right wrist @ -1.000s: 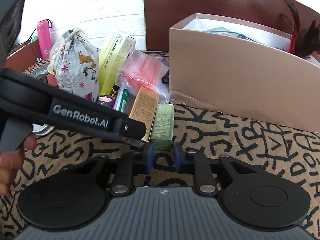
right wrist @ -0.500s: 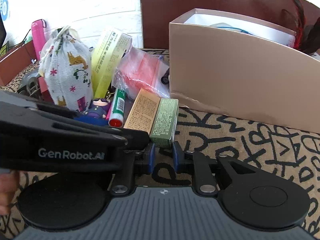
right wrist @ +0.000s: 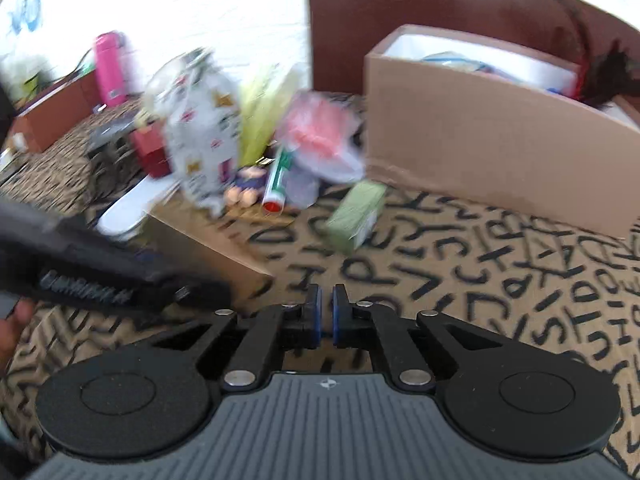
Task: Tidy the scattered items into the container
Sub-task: 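Grasp the gold box with the left tool while the right tool grasps the green box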
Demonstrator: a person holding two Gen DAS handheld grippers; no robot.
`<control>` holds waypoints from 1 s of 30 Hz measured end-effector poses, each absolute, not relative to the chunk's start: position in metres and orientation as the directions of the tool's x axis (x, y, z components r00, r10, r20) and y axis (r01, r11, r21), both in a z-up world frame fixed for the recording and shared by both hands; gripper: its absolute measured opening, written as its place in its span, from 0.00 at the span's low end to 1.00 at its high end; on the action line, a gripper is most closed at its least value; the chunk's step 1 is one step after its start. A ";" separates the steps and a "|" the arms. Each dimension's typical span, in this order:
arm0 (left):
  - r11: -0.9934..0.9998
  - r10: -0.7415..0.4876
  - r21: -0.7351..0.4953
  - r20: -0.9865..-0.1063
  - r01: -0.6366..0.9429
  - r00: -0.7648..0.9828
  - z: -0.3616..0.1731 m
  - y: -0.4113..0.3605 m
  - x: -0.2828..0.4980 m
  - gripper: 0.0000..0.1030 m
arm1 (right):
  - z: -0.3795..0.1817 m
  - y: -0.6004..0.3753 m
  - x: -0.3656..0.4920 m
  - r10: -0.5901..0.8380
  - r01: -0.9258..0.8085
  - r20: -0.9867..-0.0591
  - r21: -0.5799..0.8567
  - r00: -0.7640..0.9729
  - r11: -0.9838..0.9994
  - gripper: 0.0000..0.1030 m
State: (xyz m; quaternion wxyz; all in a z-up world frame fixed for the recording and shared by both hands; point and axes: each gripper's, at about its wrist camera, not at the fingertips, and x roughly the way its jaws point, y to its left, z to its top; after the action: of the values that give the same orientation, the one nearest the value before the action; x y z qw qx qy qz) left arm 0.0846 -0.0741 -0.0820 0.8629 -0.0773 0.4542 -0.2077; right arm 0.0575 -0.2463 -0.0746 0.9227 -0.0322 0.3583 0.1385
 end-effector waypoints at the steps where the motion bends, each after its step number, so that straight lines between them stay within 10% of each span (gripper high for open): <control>1: 0.910 -0.413 -0.313 -0.750 0.272 0.517 -0.082 -0.074 0.085 0.50 | -0.073 -0.246 0.061 0.209 -0.256 -0.662 0.028 0.720 0.966 0.08; 4: 0.913 -0.408 -0.321 -0.743 0.253 0.531 -0.079 -0.071 0.085 0.61 | -0.067 -0.242 0.072 0.189 -0.237 -0.635 0.011 0.749 0.972 0.18; 6: 0.909 -0.416 -0.334 -0.737 0.247 0.533 -0.075 -0.066 0.082 0.70 | -0.067 -0.240 0.080 0.183 -0.234 -0.631 0.002 0.754 0.972 0.41; 12: 0.937 -0.347 -0.290 -0.720 0.195 0.600 -0.062 -0.057 0.077 0.81 | -0.075 -0.228 0.096 0.172 -0.242 -0.638 -0.023 0.751 0.970 0.52; 30: 0.916 -0.380 -0.229 -0.757 0.330 0.532 -0.087 -0.068 0.115 0.94 | -0.084 -0.232 0.123 0.137 -0.181 -0.659 0.001 0.739 0.983 0.62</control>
State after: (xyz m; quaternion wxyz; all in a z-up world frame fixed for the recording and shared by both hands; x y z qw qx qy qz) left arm 0.1147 -0.0682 -0.0867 0.8747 -0.0287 0.4392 -0.2030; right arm 0.1235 -0.2318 -0.0837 0.9320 -0.0314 0.3508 0.0854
